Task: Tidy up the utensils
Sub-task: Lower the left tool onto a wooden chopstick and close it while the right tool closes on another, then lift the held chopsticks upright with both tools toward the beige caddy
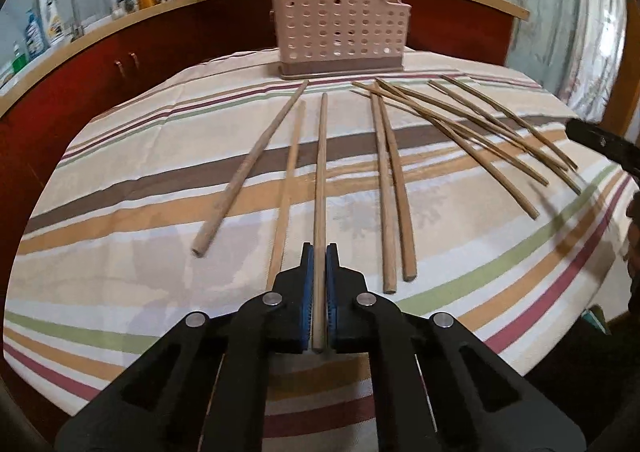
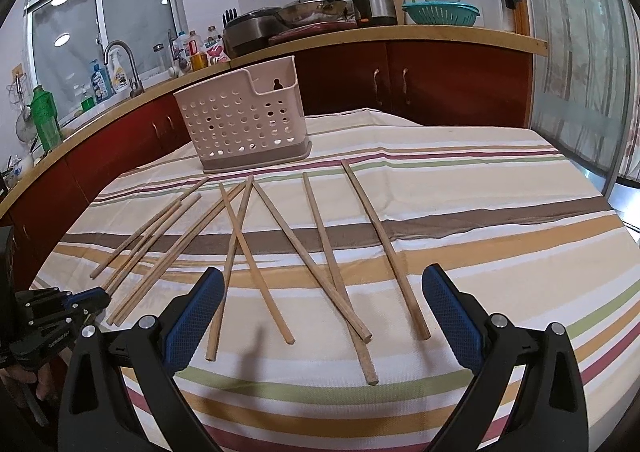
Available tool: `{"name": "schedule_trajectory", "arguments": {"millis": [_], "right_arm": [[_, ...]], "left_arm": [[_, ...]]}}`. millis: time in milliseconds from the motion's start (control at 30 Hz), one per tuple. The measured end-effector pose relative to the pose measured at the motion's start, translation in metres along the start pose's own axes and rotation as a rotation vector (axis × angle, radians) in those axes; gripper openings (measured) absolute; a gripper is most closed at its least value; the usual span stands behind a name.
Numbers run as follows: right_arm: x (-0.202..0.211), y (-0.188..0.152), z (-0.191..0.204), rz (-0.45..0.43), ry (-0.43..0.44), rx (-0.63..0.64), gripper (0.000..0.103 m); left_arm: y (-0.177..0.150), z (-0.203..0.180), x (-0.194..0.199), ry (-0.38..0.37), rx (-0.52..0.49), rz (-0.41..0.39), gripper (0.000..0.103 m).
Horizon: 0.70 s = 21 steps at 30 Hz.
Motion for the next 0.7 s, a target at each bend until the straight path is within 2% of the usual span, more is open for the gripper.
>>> {"name": "schedule_trajectory", "arguments": {"millis": [200, 233, 267, 333, 500, 633, 700], "right_arm": [[-0.004, -0.005, 0.006, 0.016, 0.005, 0.041, 0.095], [-0.004, -0.006, 0.008, 0.019, 0.013, 0.048, 0.091], [-0.005, -0.007, 0.01, 0.022, 0.019, 0.054, 0.081], [-0.01, -0.01, 0.014, 0.048, 0.035, 0.071, 0.066], [-0.022, -0.019, 0.024, 0.085, 0.053, 0.115, 0.058], [-0.032, -0.031, 0.026, 0.132, 0.052, 0.142, 0.045], [-0.034, -0.034, 0.027, 0.125, 0.044, 0.171, 0.041]], "left_arm": [[0.007, -0.001, 0.001, 0.006, 0.0, -0.021, 0.006], [0.008, -0.001, 0.001, 0.006, 0.001, -0.025, 0.006], [0.009, -0.001, 0.002, 0.004, 0.003, -0.029, 0.006], [0.01, -0.002, 0.003, 0.009, 0.0, -0.038, 0.006], [0.009, -0.001, 0.003, 0.01, 0.002, -0.039, 0.006], [0.008, 0.0, 0.002, 0.01, 0.011, -0.039, 0.006], [0.007, 0.002, 0.001, 0.009, 0.014, -0.039, 0.006]]}}
Point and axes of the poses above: each gripper's, at about its wrist camera, not at the fingertips, and x roughly against the way its jaws point, z to its left, y to its top, the point moved 6 cm from there along -x, roughly the way its jaws point, and after that the axes turned 2 degrees about -z, right-handed, at the moved point
